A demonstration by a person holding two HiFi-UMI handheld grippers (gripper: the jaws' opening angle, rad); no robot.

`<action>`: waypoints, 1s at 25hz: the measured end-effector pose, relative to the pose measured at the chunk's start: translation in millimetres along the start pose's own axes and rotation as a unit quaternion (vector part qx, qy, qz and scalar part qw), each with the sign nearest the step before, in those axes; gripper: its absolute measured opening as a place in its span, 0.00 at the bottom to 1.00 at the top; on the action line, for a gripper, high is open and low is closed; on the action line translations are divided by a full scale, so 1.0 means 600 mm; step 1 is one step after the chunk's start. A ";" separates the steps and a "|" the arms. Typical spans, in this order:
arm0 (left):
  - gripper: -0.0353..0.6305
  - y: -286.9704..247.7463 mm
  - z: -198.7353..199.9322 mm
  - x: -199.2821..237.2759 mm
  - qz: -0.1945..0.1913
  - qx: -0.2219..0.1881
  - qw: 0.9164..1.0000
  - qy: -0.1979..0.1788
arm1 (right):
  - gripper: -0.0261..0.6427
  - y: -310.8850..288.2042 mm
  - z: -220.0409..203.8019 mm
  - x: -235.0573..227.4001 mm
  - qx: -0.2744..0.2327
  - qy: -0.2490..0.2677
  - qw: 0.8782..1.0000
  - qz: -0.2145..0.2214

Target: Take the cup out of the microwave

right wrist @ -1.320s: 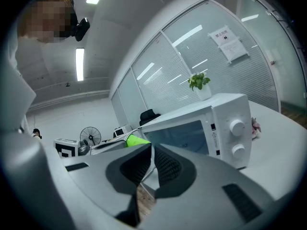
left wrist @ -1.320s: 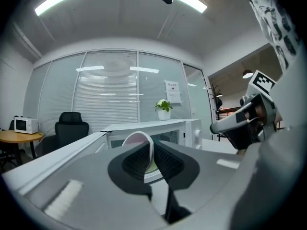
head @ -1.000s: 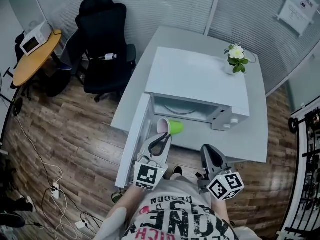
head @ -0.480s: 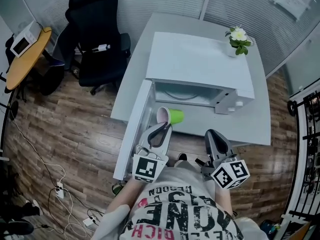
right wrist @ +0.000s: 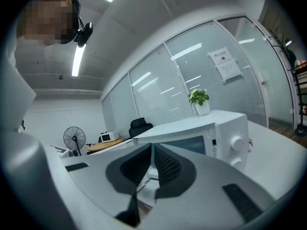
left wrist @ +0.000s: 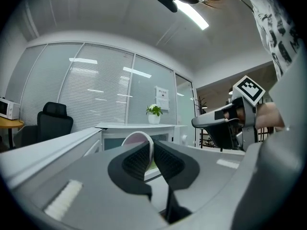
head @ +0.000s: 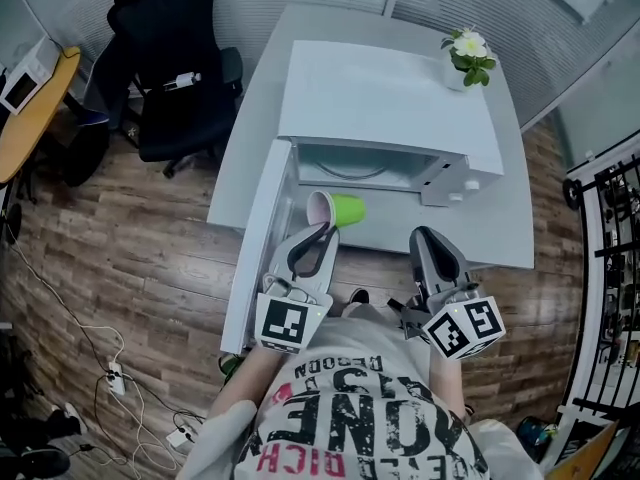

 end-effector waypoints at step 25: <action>0.11 -0.026 0.015 0.015 0.007 -0.017 0.999 0.029 | 0.08 -0.019 0.020 -0.010 -0.001 0.008 1.000 0.001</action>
Point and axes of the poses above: the fingertips, and each gripper's own axes: y backward along the fingers, x to its left, z out of its top, the point moved 1 cm from there along y, backward along the fingers, and after that the axes turned 15 degrees about -y, right-handed, at the moved point
